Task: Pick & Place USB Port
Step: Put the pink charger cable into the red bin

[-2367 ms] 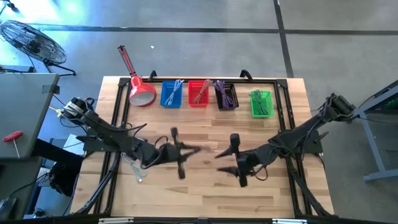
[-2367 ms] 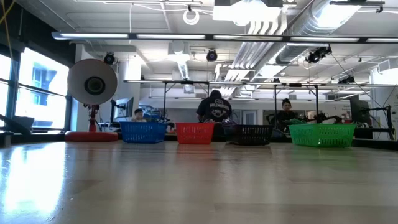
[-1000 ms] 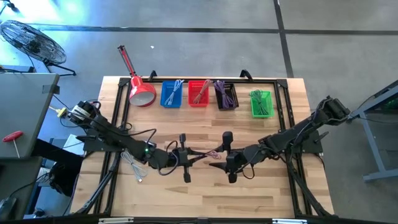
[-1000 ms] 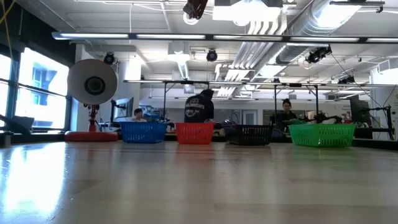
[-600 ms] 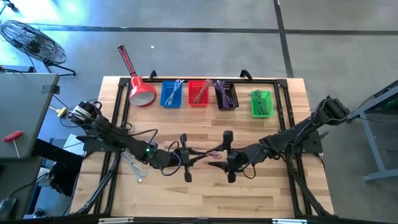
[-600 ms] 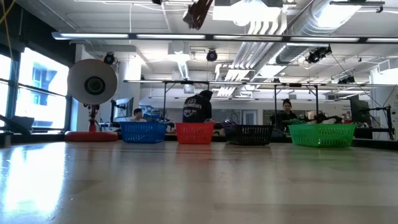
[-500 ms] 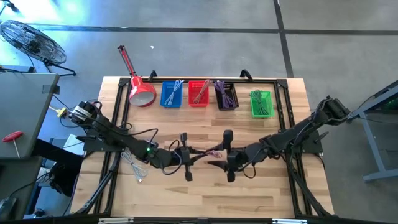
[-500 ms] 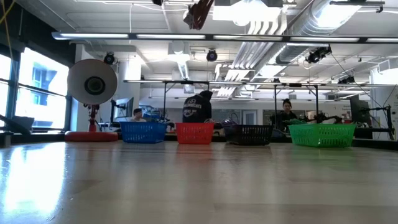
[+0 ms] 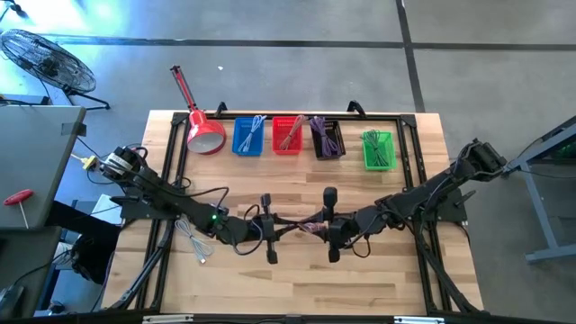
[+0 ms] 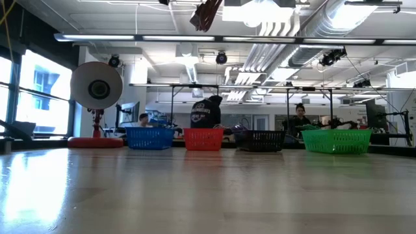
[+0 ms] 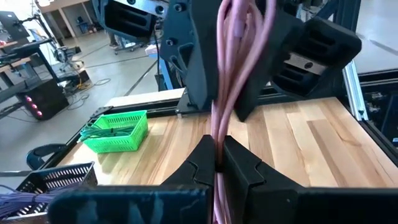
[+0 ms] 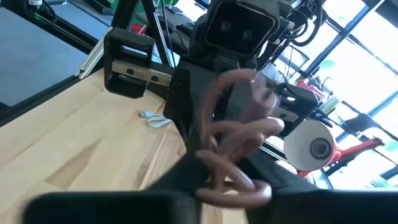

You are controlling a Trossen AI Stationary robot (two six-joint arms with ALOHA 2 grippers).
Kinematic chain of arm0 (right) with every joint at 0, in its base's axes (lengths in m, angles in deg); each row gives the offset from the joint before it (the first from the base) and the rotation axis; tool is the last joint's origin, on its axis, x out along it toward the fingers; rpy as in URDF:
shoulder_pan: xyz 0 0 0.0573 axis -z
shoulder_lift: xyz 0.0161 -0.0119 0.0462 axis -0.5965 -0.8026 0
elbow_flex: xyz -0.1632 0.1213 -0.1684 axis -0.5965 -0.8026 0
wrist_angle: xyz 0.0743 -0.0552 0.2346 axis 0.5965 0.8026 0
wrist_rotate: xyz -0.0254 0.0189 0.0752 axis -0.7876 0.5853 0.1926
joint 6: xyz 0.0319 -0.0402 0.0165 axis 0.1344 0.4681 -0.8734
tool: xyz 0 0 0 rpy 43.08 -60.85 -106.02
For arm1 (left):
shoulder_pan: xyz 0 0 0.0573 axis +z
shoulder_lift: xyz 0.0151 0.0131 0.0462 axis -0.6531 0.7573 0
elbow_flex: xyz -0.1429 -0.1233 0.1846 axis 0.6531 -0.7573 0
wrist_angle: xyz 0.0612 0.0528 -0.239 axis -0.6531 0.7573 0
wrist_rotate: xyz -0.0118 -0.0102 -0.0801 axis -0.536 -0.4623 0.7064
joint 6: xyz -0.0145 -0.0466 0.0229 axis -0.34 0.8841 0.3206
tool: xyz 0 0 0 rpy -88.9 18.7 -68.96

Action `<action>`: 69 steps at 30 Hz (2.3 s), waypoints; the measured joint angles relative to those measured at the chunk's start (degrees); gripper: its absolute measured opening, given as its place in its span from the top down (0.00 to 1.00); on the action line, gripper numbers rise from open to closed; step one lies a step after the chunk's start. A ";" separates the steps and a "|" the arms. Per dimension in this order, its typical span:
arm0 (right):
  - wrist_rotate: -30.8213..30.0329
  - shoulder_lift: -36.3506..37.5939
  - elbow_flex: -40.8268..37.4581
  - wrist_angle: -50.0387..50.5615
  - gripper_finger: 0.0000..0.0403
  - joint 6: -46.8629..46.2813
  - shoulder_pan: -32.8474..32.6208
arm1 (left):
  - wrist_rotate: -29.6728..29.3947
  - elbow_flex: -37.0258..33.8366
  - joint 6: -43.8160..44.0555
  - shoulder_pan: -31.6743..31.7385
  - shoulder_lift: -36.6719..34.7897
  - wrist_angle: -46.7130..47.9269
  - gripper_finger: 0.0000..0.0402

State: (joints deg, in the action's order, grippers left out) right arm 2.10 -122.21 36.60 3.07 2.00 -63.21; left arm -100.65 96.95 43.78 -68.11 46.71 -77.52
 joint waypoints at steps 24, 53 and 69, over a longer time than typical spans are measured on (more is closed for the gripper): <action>-2.63 0.04 0.00 2.67 0.96 -0.27 -0.09 | 6.25 -0.02 -1.80 -0.02 0.00 -1.36 0.65; -2.37 15.28 17.44 35.49 0.96 -11.98 26.50 | -21.10 0.00 6.43 -0.07 -0.37 33.40 0.46; 29.10 -12.75 38.09 47.96 0.96 -22.71 51.02 | -19.50 0.00 11.93 -0.07 -0.37 38.71 0.46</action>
State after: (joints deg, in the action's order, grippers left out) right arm 31.20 -134.95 74.69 51.03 -20.71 -12.19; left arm -120.15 96.95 55.70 -68.17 46.34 -38.81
